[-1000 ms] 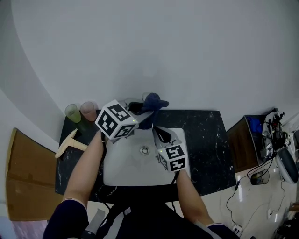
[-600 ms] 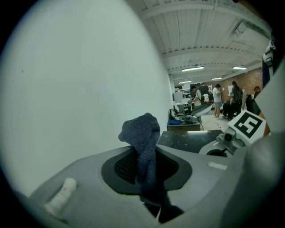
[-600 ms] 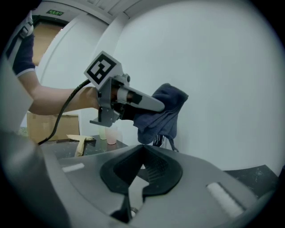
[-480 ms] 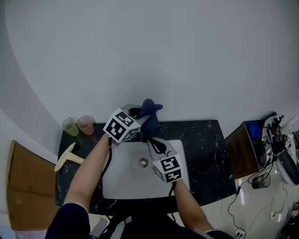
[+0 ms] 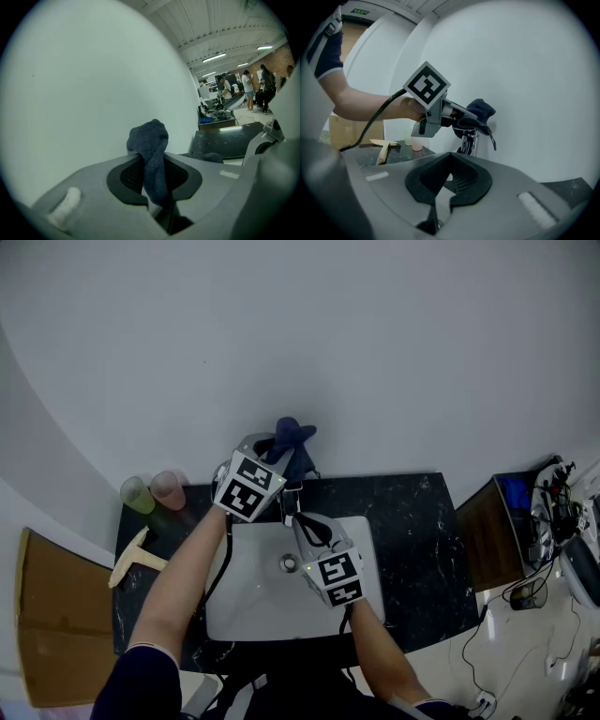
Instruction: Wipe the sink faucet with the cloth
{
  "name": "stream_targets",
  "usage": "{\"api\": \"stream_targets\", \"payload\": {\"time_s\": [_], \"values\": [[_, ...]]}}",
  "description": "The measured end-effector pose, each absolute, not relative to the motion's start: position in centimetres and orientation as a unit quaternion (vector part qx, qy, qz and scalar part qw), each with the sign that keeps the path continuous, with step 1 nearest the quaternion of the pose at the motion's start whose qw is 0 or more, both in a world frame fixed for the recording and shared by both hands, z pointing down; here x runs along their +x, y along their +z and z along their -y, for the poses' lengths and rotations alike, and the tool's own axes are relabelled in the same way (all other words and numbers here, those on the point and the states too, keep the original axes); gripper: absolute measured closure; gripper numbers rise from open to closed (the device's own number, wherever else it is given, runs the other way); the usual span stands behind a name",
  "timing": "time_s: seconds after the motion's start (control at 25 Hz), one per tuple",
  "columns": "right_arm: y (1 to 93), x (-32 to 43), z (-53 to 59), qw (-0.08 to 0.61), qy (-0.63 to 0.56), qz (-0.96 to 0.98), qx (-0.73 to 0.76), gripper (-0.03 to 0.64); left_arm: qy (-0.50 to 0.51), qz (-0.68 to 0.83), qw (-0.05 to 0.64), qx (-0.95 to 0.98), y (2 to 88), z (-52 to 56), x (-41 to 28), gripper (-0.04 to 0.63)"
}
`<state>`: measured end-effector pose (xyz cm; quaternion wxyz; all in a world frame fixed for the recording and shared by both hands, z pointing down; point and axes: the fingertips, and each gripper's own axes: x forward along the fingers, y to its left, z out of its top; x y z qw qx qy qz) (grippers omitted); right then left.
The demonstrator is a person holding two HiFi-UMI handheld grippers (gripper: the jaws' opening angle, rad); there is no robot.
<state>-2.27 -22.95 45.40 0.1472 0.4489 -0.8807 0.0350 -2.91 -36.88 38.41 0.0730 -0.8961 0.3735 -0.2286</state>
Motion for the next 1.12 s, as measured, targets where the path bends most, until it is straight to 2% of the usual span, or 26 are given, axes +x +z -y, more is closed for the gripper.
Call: {"api": "stream_targets", "payload": {"time_s": [0.36,1.12], "values": [[46.4,0.2,24.0,0.144,0.068,0.857,0.491,0.611,-0.232,-0.402,0.07,-0.883,38.4,37.4,-3.8,0.522],[47.8,-0.9,22.4,0.157,0.085,0.863,0.473,0.612,-0.243,-0.358,0.085,-0.897,38.4,30.3,-3.1,0.523]]}}
